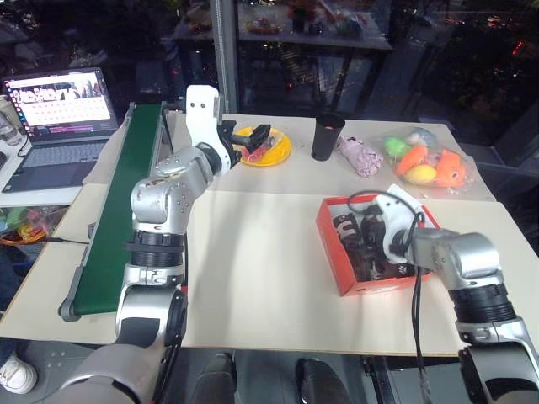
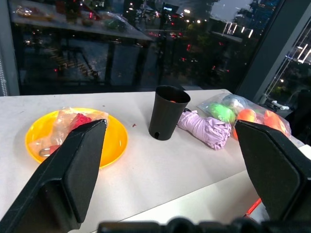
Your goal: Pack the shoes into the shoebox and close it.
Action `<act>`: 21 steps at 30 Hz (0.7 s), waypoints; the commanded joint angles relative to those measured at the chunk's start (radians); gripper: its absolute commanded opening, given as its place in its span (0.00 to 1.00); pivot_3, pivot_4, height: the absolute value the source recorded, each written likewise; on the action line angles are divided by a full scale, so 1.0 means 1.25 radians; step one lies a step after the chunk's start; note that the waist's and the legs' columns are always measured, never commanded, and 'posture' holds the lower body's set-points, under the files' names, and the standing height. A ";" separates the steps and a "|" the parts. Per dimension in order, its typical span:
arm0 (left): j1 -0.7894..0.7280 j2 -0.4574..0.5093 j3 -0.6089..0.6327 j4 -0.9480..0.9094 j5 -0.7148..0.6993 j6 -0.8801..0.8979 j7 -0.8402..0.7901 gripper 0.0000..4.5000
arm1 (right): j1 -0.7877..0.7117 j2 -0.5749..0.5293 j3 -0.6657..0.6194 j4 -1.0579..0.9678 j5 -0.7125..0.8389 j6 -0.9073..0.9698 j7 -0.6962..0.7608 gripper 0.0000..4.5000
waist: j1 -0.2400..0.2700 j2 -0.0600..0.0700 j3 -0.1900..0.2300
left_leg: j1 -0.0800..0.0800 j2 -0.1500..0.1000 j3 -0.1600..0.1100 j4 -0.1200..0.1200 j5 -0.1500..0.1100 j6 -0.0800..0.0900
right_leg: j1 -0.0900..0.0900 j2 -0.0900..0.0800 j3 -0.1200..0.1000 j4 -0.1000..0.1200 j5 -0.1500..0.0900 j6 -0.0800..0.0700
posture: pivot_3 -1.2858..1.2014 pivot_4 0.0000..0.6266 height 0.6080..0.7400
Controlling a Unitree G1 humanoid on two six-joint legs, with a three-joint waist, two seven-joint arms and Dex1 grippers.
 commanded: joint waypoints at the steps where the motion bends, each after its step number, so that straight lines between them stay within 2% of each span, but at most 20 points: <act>1: 0.013 0.054 -0.090 -0.070 -0.014 0.027 -0.158 1.00 | -0.034 -0.029 -0.126 -0.146 0.103 0.093 0.030 0.99 | -0.001 0.000 0.000 | 0.000 0.000 0.000 0.000 0.000 0.000 | 0.000 0.000 0.000 0.000 0.000 0.000 | 0.52 0.24 0.97; 3: 0.037 0.105 -0.154 -0.121 -0.034 0.044 -0.282 1.00 | -0.017 -0.058 -0.172 -0.211 0.133 0.142 0.035 0.99 | -0.001 0.000 0.000 | 0.000 0.000 0.000 -0.001 -0.001 0.001 | 0.000 0.000 0.000 0.000 0.000 0.000 | 0.52 0.24 0.97; 6: 0.053 0.165 -0.206 -0.163 -0.061 0.047 -0.427 1.00 | 0.064 -0.128 -0.244 -0.306 0.144 0.190 0.043 0.83 | 0.005 0.000 0.000 | -0.001 0.000 0.000 -0.001 -0.001 0.001 | 0.000 0.000 -0.001 -0.001 -0.001 0.000 | 0.52 0.24 0.97; 11: 0.021 0.194 -0.250 -0.102 -0.042 0.018 -0.554 1.00 | 0.261 -0.145 -0.425 -0.428 0.146 0.236 0.041 0.44 | 0.009 0.000 0.000 | -0.001 0.000 0.000 0.002 -0.001 0.001 | 0.001 -0.001 0.000 0.000 -0.003 -0.004 | 0.52 0.24 0.97; 17: -0.013 0.190 -0.281 -0.041 0.005 -0.028 -0.616 1.00 | 0.526 -0.094 -0.538 -0.555 0.107 0.197 0.030 0.00 | 0.007 0.001 0.000 | 0.001 0.000 0.000 0.002 -0.001 0.002 | 0.002 -0.001 0.000 0.000 -0.006 -0.001 | 0.52 0.24 0.97; 21: -0.019 0.199 -0.298 -0.029 0.045 -0.055 -0.633 1.00 | 0.695 0.008 -0.555 -0.582 0.085 0.130 0.032 0.00 | 0.005 0.001 -0.001 | 0.001 0.000 0.000 0.002 -0.001 0.002 | 0.002 -0.001 0.001 0.000 -0.006 0.001 | 0.52 0.24 0.97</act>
